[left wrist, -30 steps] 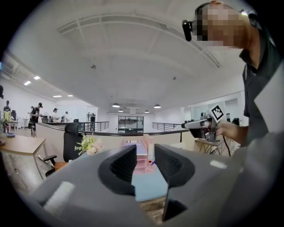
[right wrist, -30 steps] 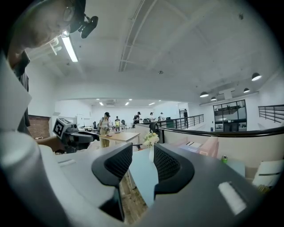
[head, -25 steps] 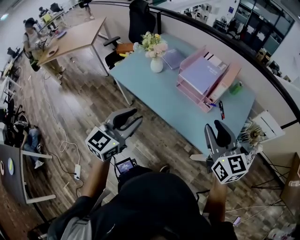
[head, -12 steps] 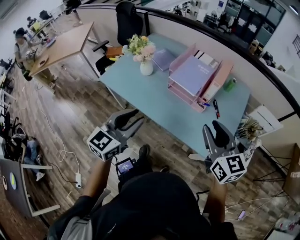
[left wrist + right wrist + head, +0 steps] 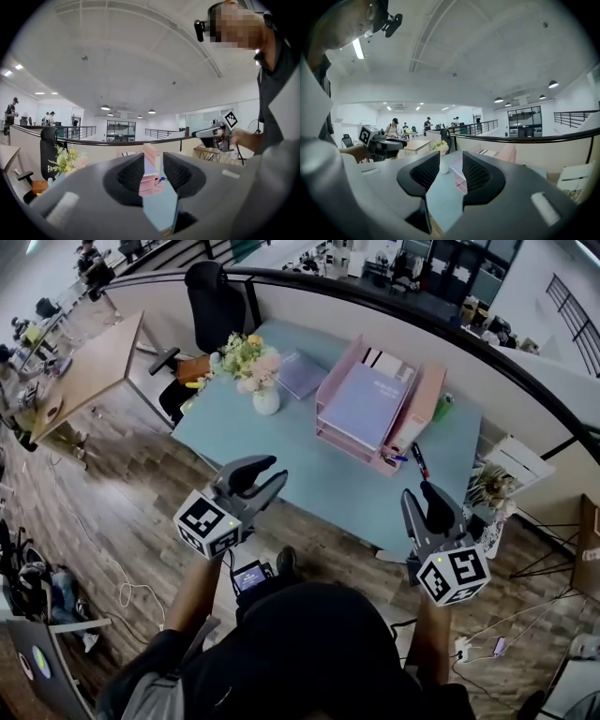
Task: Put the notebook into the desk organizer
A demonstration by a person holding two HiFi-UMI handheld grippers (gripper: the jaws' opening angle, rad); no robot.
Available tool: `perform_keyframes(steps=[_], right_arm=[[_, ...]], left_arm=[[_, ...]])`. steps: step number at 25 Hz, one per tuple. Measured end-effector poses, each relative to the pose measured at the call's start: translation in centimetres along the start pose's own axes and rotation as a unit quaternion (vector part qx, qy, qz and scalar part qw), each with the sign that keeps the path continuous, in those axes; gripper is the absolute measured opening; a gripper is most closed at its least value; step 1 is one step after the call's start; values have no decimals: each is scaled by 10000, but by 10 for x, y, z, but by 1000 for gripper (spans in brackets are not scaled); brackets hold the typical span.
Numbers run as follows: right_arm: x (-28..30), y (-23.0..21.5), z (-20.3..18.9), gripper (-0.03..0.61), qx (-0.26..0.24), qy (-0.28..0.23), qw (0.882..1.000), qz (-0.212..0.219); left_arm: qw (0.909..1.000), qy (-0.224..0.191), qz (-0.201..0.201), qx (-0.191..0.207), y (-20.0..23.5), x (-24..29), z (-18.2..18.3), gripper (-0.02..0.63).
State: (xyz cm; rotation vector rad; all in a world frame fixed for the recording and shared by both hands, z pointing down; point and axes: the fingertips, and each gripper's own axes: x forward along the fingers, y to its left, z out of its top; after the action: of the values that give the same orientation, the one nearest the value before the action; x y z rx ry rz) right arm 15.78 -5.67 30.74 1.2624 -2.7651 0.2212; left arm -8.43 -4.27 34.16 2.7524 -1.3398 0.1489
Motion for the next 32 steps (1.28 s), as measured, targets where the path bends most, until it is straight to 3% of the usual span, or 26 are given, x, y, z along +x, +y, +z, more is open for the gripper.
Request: perform_keyframes(steps=[18, 32], right_arm=[[78, 9, -12, 132, 130, 170, 9938, -1093], [113, -21, -47, 132, 557, 491, 9900, -1203]], left_arm=[[9926, 235, -1185, -95, 96, 53, -29, 183], [9864, 441, -1318, -878, 124, 110, -66, 183]])
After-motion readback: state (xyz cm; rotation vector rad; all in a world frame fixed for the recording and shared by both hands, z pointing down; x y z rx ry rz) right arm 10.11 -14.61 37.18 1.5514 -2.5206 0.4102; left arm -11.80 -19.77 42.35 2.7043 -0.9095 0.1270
